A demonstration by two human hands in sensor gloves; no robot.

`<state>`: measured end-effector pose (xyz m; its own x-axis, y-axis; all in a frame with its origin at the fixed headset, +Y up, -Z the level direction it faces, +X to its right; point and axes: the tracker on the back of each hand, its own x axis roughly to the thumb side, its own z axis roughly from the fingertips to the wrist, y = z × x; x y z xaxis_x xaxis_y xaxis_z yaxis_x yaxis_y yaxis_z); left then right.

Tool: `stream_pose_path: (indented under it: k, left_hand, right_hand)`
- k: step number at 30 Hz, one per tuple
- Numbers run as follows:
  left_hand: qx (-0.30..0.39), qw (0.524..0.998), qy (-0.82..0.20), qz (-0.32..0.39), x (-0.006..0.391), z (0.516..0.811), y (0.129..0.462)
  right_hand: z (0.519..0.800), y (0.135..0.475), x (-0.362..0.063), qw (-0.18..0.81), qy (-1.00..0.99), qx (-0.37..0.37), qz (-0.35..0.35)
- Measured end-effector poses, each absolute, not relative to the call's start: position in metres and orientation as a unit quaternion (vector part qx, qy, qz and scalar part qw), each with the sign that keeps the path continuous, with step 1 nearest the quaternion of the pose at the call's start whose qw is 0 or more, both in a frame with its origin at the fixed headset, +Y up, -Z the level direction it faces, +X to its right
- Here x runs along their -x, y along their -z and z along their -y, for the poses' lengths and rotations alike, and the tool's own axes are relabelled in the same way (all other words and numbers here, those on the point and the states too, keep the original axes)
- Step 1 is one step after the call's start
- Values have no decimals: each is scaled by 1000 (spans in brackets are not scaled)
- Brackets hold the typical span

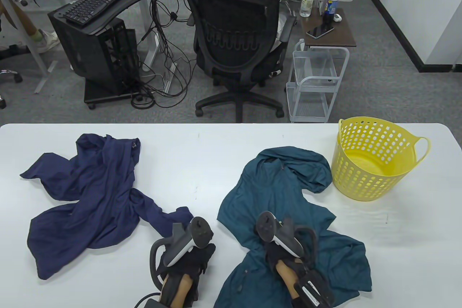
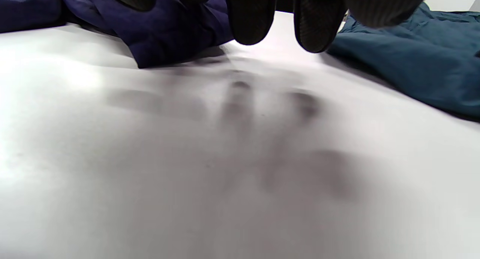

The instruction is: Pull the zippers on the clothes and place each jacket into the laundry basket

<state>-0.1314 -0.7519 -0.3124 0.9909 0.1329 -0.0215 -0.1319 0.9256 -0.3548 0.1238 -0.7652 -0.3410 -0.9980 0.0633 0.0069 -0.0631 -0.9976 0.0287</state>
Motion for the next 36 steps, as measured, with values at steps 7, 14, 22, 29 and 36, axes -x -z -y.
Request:
stream_pose_path:
  k: [7,14,22,29,36]
  left_hand:
    - [169,982,-80,22,117,752,309]
    - [165,979,-115,45,107,748,304]
    - [203,954,-207,79,83,758,303]
    - [203,911,-340,112,68,759,307]
    - [87,914,-377,119,81,750,308]
  right_hand:
    - [762,336,-150,84,-996,-12,2]
    - [741,321,-160,367,-929,-7,55]
    - [737,311,-178,609,-792,-26,32]
    - [738,310,-170,675,-734,-79,-20]
    - [736,306,-153,577,-811,-92,8]
